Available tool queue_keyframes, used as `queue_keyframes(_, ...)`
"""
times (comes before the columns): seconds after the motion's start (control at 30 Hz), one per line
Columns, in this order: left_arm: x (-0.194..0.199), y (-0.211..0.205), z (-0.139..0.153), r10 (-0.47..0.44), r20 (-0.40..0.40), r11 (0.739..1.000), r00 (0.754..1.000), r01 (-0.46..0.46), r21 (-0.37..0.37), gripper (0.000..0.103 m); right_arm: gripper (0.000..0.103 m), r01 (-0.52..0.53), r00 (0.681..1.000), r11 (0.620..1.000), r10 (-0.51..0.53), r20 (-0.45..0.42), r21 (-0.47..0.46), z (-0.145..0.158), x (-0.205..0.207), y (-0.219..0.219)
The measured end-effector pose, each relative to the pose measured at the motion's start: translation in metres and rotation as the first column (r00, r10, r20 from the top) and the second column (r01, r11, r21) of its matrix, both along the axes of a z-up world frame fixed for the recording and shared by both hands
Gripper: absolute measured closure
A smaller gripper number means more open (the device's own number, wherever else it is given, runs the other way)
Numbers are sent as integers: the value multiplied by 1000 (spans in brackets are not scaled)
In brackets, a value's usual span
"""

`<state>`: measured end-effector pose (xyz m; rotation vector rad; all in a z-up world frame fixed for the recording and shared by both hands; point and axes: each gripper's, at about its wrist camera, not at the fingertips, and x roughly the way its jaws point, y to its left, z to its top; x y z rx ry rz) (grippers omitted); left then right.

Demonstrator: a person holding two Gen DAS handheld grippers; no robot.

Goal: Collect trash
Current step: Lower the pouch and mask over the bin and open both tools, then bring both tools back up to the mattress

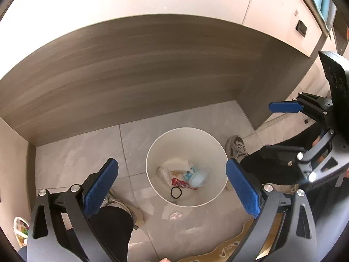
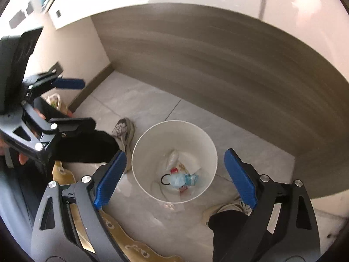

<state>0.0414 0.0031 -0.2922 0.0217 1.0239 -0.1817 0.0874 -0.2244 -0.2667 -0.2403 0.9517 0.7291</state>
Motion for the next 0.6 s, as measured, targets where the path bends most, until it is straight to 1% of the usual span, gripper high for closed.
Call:
queue_keyframes(0.17,3,-5,5,-19,24,1000,1000,19,7,6,16,41,999,999,-41,11,25,4,2,-11)
queue_keyframes(0.27,-6,-13,17,-44,77,999,996,43,13,6,15,41,998,998,-44,55,52,13,-5,-16)
queue_keyframes(0.33,-13,-17,39,-60,133,998,989,61,-7,6,10,35,995,994,-45,92,102,26,-12,-27)
queue_keyframes(0.37,-17,-18,51,-70,162,997,984,74,-17,6,5,33,993,990,-48,112,134,34,-16,-32)
queue_keyframes(0.47,-24,-19,92,-90,241,995,966,99,-27,6,5,15,982,978,-54,181,210,58,-28,-47)
queue_keyframes(0.53,-23,-14,124,-97,281,993,955,111,-32,6,5,19,975,967,-74,208,252,71,-33,-55)
queue_keyframes(0.6,-17,-9,158,-98,321,994,942,110,-18,6,5,38,969,954,-109,224,298,84,-34,-67)
